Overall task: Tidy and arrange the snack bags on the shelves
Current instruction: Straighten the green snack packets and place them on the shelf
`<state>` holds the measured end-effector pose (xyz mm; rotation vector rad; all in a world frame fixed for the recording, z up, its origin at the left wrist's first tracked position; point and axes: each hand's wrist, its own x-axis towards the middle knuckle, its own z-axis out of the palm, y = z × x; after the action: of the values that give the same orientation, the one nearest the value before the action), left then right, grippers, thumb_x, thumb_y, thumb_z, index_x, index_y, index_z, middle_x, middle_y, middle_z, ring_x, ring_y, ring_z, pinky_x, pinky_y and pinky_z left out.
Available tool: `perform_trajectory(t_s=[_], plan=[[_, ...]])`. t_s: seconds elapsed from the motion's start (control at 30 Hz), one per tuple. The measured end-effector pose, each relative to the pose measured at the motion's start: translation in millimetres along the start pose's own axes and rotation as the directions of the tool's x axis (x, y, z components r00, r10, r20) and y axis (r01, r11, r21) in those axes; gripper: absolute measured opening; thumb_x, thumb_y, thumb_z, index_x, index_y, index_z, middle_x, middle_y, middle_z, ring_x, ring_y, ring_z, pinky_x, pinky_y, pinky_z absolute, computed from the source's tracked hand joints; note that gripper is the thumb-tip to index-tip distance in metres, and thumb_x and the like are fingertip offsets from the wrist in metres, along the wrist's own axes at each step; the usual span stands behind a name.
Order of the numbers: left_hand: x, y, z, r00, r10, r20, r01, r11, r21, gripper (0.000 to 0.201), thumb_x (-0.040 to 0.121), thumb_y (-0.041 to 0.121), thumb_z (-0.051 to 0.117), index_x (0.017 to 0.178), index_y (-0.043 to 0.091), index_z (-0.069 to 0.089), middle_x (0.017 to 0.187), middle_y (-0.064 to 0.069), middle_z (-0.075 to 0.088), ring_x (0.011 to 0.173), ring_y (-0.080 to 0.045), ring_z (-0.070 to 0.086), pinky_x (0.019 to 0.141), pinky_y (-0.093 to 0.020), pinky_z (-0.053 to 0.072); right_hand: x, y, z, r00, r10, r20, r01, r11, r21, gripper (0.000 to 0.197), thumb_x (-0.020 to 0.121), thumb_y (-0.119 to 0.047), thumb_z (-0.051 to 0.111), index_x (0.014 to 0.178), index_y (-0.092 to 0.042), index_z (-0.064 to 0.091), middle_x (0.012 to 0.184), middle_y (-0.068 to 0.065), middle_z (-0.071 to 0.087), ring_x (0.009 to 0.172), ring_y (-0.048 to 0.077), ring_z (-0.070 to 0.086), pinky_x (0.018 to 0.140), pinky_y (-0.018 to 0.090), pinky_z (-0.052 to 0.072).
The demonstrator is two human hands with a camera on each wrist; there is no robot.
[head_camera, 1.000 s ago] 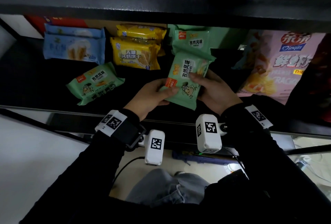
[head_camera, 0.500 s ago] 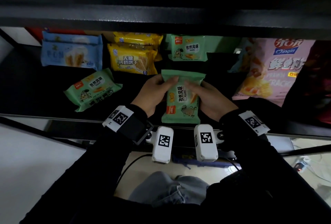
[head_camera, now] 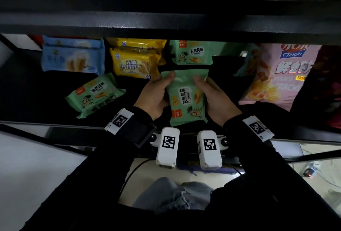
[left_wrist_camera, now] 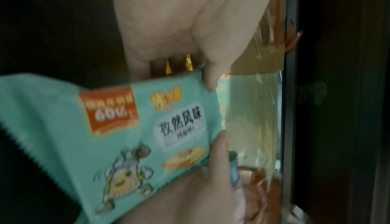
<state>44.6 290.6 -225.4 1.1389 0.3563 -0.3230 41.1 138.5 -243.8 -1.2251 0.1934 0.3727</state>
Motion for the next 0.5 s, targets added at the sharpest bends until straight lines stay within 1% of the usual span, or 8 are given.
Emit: perform_trajectory(t_s=[0.07, 0.13, 0.27, 0.33, 0.4, 0.43, 0.47, 0.5], plan=[[0.0, 4.5, -1.4, 0.999, -0.032, -0.011, 0.029, 0.982, -0.186, 0.032, 0.1, 0.026, 0.047, 0.128, 0.011, 0.055, 0.116, -0.011, 0.068, 0.099, -0.025, 0.068, 0.075, -0.039, 0.058, -2.8, -2.2, -4.9, 1.0, 0.009, 0.03, -0.004, 0.985, -0.172, 0.044, 0.078, -0.037, 0.07, 0.117, -0.02, 0.06, 0.107, 0.003, 0.072, 0.099, 0.02, 0.069, 0.082, 0.034, 0.056], [0.0, 7.1, -4.4, 0.997, -0.076, 0.008, 0.075, 0.949, -0.307, 0.038, 0.101, 0.029, 0.045, 0.133, 0.011, 0.052, 0.124, -0.013, 0.065, 0.109, -0.028, 0.064, 0.082, -0.043, 0.056, -5.5, -2.5, -10.6, 0.999, -0.022, 0.024, 0.028, 0.956, -0.292, 0.039, 0.079, -0.03, 0.073, 0.116, -0.02, 0.063, 0.104, -0.001, 0.073, 0.096, 0.016, 0.07, 0.079, 0.029, 0.057], [0.6, 8.6, -8.5, 0.977, -0.206, 0.048, 0.211, 0.939, -0.272, 0.056, 0.095, 0.046, 0.049, 0.138, 0.01, 0.043, 0.137, -0.015, 0.05, 0.136, -0.031, 0.039, 0.1, -0.053, 0.037, -4.4, -7.1, -12.5, 0.962, -0.27, -0.049, 0.234, 0.9, -0.367, 0.041, 0.077, -0.011, 0.077, 0.114, -0.02, 0.063, 0.112, -0.004, 0.068, 0.101, 0.009, 0.066, 0.086, 0.023, 0.055], [-0.4, 11.4, -6.9, 0.951, -0.288, 0.113, 0.308, 0.908, -0.283, 0.079, 0.088, 0.059, 0.052, 0.144, 0.007, 0.035, 0.143, -0.019, 0.042, 0.139, -0.034, 0.033, 0.104, -0.055, 0.034, -2.8, -13.7, -12.8, 0.882, -0.47, 0.036, 0.383, 0.67, -0.636, 0.049, 0.076, -0.005, 0.077, 0.122, -0.014, 0.061, 0.123, 0.002, 0.06, 0.113, 0.011, 0.055, 0.098, 0.023, 0.046], [-3.0, 14.6, -3.7, 0.953, -0.25, 0.172, 0.286, 0.93, -0.231, 0.064, 0.09, 0.053, 0.052, 0.136, 0.009, 0.048, 0.133, -0.017, 0.054, 0.124, -0.032, 0.053, 0.092, -0.047, 0.05, -1.4, -20.0, -15.2, 0.825, -0.5, 0.262, 0.452, 0.306, -0.838, 0.063, 0.074, -0.005, 0.076, 0.132, -0.018, 0.055, 0.139, 0.007, 0.049, 0.129, 0.021, 0.039, 0.111, 0.027, 0.026], [-2.6, 14.8, -3.6, 0.964, -0.213, 0.161, 0.244, 0.948, -0.205, 0.048, 0.094, 0.043, 0.053, 0.129, 0.01, 0.054, 0.125, -0.015, 0.061, 0.113, -0.028, 0.061, 0.084, -0.042, 0.056, -0.6, -22.3, -16.9, 0.843, -0.432, 0.321, 0.454, 0.25, -0.855, 0.07, 0.075, -0.007, 0.075, 0.137, -0.025, 0.049, 0.147, 0.006, 0.039, 0.136, 0.024, 0.03, 0.113, 0.027, 0.018], [-1.5, 13.8, -4.9, 0.972, -0.183, 0.147, 0.21, 0.959, -0.192, 0.036, 0.096, 0.031, 0.053, 0.125, 0.01, 0.056, 0.12, -0.014, 0.064, 0.106, -0.026, 0.065, 0.079, -0.037, 0.059, -0.6, -24.2, -17.7, 0.875, -0.344, 0.34, 0.446, 0.302, -0.843, 0.075, 0.076, -0.008, 0.074, 0.139, -0.033, 0.042, 0.153, 0.003, 0.032, 0.14, 0.022, 0.024, 0.115, 0.029, 0.015], [-1.2, 12.8, -6.7, 0.977, -0.163, 0.139, 0.188, 0.963, -0.192, 0.031, 0.097, 0.022, 0.052, 0.124, 0.008, 0.057, 0.117, -0.014, 0.066, 0.102, -0.026, 0.066, 0.077, -0.036, 0.06, -1.3, -26.1, -18.9, 0.906, -0.261, 0.332, 0.419, 0.452, -0.787, 0.076, 0.079, -0.01, 0.073, 0.139, -0.04, 0.037, 0.154, -0.001, 0.03, 0.141, 0.016, 0.025, 0.117, 0.033, 0.019]])
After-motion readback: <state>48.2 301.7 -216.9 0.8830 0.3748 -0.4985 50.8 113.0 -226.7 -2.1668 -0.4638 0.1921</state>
